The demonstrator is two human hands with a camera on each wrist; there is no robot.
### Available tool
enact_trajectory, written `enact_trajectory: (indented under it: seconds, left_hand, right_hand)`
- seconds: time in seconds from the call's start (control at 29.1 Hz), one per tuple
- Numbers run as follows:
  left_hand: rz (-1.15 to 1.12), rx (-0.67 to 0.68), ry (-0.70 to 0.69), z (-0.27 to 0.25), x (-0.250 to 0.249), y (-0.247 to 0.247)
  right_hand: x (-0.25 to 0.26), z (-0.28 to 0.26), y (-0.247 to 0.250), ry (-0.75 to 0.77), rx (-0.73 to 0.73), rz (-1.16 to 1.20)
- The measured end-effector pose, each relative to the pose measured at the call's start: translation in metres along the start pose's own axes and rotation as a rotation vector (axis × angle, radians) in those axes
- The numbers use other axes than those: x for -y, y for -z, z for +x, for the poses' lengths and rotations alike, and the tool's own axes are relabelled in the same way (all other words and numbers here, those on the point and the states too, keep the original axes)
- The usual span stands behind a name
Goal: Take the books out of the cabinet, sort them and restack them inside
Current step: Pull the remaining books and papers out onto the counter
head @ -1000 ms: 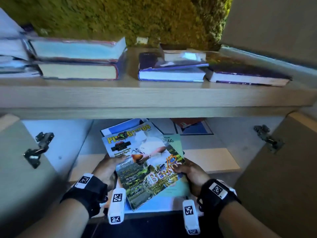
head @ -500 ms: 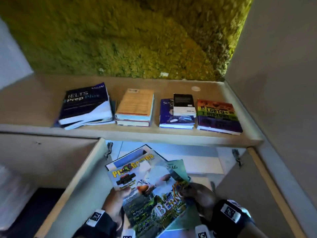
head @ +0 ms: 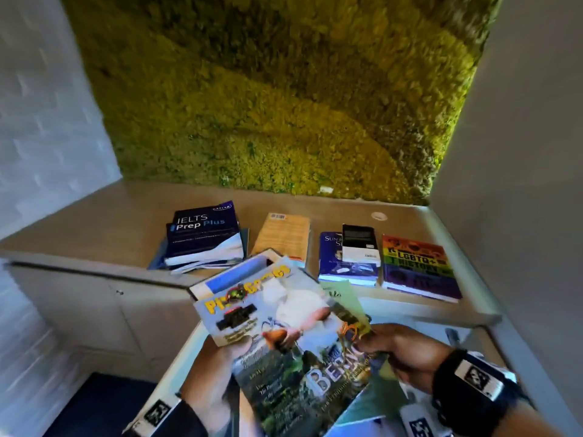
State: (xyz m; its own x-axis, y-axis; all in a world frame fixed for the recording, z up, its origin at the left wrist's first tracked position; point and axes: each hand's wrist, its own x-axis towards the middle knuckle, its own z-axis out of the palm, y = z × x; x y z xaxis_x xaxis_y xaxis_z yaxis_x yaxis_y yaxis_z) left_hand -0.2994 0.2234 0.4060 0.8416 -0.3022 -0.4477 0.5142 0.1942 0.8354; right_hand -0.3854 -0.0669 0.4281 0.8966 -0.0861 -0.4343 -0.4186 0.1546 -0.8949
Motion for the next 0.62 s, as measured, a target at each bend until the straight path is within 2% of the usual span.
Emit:
enact_trajectory:
  seconds: [0.1,0.17,0.24,0.38,0.51,0.62]
  left_hand:
    - [-0.043,0.062,-0.089,0.026,-0.037,-0.012]
    - [0.018,0.038,-0.173,0.053,-0.075,-0.018]
    - [0.031,0.037,-0.201,0.087,-0.109,-0.011]
    - [0.083,0.027,-0.259,0.155,-0.171,0.009]
    - [0.159,-0.032,-0.257,0.239,-0.22,0.046]
    - [0.191,-0.146,-0.258,0.291,-0.25,0.074]
  right_hand:
    - [0.034,0.026,0.002,0.015,0.005,0.038]
    - [0.06,0.056,-0.004,0.031,-0.035,0.04]
    - [0.085,0.093,-0.015,0.037,-0.067,0.04]
    - [0.118,0.17,-0.04,0.018,-0.042,0.021]
    - [0.155,0.239,-0.077,0.034,-0.09,-0.014]
    - [0.173,0.294,-0.109,0.066,-0.159,-0.086]
